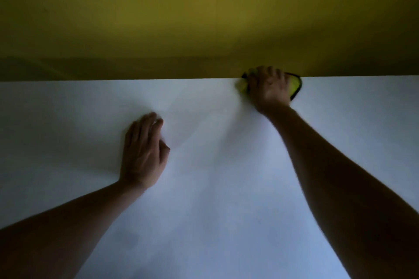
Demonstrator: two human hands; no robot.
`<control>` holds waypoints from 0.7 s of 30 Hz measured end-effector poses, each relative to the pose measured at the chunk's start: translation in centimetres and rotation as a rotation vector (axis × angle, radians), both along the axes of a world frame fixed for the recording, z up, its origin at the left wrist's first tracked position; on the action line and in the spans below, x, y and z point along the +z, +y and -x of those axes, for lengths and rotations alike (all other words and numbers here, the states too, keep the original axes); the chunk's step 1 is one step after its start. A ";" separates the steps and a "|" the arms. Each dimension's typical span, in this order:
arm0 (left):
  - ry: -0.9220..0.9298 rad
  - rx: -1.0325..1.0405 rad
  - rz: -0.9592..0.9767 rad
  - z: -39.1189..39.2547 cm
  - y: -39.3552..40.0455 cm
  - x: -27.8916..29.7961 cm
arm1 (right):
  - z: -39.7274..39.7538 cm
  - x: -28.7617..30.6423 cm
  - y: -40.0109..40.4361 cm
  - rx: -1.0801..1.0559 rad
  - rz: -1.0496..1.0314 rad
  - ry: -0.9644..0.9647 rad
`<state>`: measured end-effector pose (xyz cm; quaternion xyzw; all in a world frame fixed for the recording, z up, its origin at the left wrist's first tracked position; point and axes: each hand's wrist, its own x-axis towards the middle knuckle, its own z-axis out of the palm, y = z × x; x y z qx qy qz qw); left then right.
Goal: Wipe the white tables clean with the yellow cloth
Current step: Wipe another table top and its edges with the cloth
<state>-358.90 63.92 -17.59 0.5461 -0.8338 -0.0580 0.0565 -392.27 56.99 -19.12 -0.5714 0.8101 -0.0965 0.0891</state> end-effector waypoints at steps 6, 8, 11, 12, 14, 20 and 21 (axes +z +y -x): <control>0.120 -0.136 -0.028 11.1 2.8 -0.9 | -4.6 0.0 -1.1 0.211 0.079 -0.114; 0.098 -0.164 -0.055 15.2 3.7 -0.9 | -2.5 -0.2 -0.9 0.235 0.064 -0.110; 0.061 -0.135 -0.094 18.7 4.6 -0.8 | 3.1 0.1 0.2 0.184 0.036 -0.022; 0.049 -0.122 -0.091 19.1 4.7 -0.8 | 5.6 0.1 0.9 0.179 0.036 0.010; 0.024 -0.112 -0.077 19.0 4.7 -1.0 | 10.8 -0.2 2.2 0.137 0.001 0.062; 0.006 -0.103 -0.059 19.3 4.6 -1.3 | 13.4 -0.7 2.8 -0.077 0.028 0.013; 0.006 -0.100 -0.056 19.3 4.6 -1.4 | 12.2 -0.7 2.5 -0.087 0.029 0.015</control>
